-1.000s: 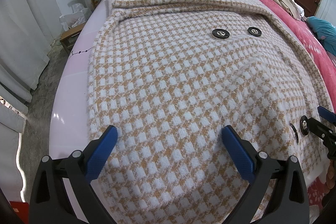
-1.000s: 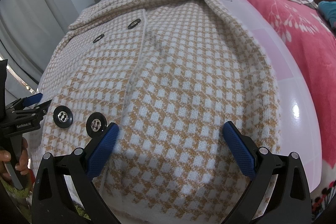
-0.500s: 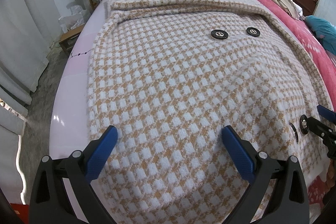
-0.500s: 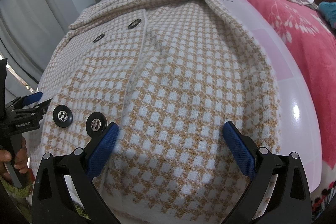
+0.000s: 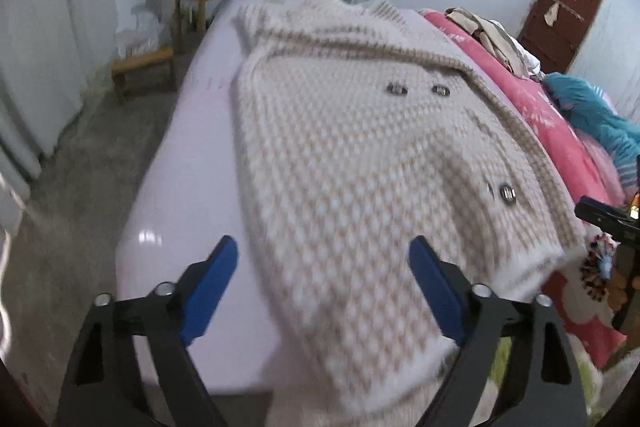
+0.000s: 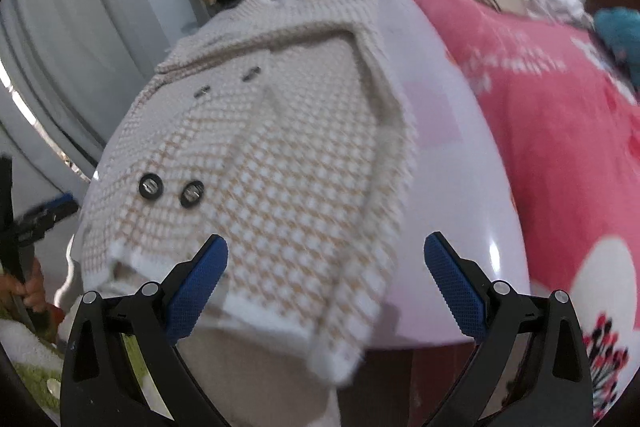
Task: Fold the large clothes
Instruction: 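Grasp the coat hem with both grippers, then lift the hem with both grippers and fold it toward the collar, then open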
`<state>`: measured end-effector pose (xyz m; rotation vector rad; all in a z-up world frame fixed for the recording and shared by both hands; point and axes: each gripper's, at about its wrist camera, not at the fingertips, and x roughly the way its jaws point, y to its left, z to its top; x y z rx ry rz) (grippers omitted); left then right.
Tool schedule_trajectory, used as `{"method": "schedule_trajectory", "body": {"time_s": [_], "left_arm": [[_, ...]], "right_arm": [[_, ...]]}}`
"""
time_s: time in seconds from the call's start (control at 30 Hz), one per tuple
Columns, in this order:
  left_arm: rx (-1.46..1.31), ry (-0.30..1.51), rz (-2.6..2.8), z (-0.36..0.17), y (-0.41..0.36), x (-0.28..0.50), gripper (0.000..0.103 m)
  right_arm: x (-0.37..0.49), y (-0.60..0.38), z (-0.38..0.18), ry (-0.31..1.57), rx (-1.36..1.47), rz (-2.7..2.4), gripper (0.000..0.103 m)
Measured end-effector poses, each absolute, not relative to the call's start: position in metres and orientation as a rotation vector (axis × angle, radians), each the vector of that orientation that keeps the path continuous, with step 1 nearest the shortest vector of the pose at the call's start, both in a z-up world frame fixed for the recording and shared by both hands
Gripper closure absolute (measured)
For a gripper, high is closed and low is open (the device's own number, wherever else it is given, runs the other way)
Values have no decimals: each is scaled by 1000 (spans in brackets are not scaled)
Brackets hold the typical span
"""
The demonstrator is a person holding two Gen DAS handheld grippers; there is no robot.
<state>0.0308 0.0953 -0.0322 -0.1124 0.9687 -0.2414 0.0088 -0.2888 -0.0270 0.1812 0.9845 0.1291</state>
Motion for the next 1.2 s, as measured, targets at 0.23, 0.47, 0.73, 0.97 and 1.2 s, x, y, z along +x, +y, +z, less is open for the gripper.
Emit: {"method": "schedule_trajectory", "body": {"time_s": [0.23, 0.47, 0.73, 0.97, 1.2], "left_arm": [[-190, 1109, -274, -67, 93, -1, 54], [-151, 1130, -270, -72, 82, -8, 74], [-95, 939, -291, -22, 82, -15, 96], [-158, 842, -299, 43, 111, -21, 96], [-237, 972, -298, 9, 113, -5, 96]], "right_arm": [[7, -303, -55, 1093, 343, 132, 37], [-3, -296, -61, 1126, 336, 95, 68], [-13, -312, -17, 985, 426, 113, 97], [-24, -325, 46, 841, 486, 137, 97], [-12, -330, 12, 919, 620, 114, 97]]}}
